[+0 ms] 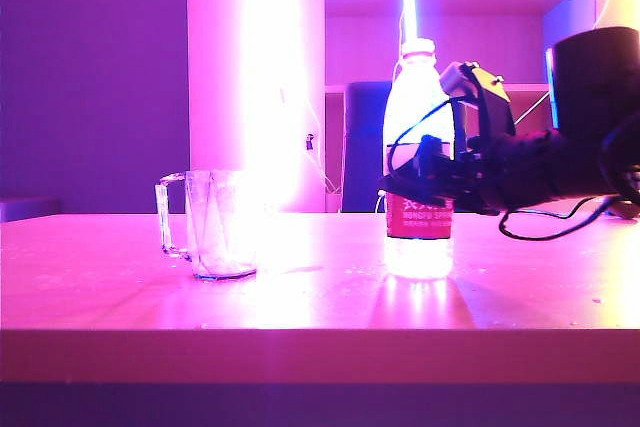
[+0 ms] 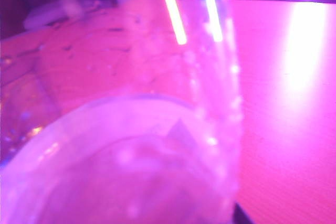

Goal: Pick up the mineral water bottle on the table and pour water into the mug until it's half full.

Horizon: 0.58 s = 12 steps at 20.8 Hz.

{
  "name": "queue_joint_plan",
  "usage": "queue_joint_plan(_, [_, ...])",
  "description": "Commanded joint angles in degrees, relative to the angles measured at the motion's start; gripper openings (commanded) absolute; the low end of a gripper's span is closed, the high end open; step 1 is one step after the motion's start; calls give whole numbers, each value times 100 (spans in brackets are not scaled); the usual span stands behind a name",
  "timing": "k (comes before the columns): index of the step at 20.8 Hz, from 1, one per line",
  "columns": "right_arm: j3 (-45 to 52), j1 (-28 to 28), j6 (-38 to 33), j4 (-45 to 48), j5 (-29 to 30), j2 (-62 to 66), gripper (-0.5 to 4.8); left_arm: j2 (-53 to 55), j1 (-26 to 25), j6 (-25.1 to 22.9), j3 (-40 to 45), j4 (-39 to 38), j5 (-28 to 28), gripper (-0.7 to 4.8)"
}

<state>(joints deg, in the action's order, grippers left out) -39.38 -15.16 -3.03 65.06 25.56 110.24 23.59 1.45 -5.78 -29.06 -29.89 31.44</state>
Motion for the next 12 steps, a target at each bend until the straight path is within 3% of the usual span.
queue_joint_plan(1, [-140, 0, -20, -245, -15, -9, 242, -7, 4, -22, -24, -57, 7, -5])
queue_joint_plan(5, [-201, 0, 68, -407, -33, -240, 238, -7, 2, -22, -24, -46, 7, -5])
queue_joint_plan(11, [-1438, -540, 2669, -3998, -1670, -1123, 238, -7, 0, -22, -24, 138, -94, -4])
queue_joint_plan(12, [-1832, -758, 3279, -4697, -2221, -1115, 238, -7, 0, -22, -24, 234, -317, -5])
